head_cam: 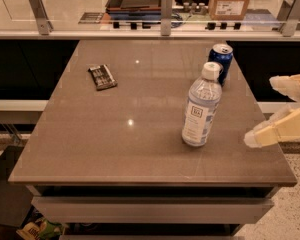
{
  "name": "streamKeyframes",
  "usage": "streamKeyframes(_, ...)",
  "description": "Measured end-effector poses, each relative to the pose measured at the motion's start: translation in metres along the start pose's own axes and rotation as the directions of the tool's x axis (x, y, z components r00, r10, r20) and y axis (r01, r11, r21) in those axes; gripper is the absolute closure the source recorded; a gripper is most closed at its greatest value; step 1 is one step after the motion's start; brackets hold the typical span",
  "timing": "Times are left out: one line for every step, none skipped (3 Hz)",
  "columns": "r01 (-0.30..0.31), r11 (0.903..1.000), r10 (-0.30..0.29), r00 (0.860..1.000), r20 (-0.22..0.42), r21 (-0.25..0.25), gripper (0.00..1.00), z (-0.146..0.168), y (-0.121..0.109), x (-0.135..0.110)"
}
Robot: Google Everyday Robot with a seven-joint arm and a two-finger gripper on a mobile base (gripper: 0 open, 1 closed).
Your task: Move blue plastic bottle near rxbar chocolate
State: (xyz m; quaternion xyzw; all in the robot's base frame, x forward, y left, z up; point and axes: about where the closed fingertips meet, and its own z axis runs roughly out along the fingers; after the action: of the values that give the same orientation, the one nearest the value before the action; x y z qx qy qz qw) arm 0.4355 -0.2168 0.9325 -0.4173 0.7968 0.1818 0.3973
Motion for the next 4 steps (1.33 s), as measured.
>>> streamKeyframes(-0.012, 0.9999, 0.012, 1.0, -0.022, 0.006, 0.0, 0.001, 0.0, 0.004)
streamKeyframes(-0.094, 0.9956, 0.094, 0.995, 0.018, -0.003, 0.0, 0.016, 0.008, 0.017)
streamKeyframes(-0.17, 0.9849, 0.172, 0.979, 0.107, -0.035, 0.0, 0.038, 0.018, 0.023)
streamKeyframes(-0.175, 0.9828, 0.183, 0.967, 0.179, -0.058, 0.0, 0.056, 0.021, 0.019)
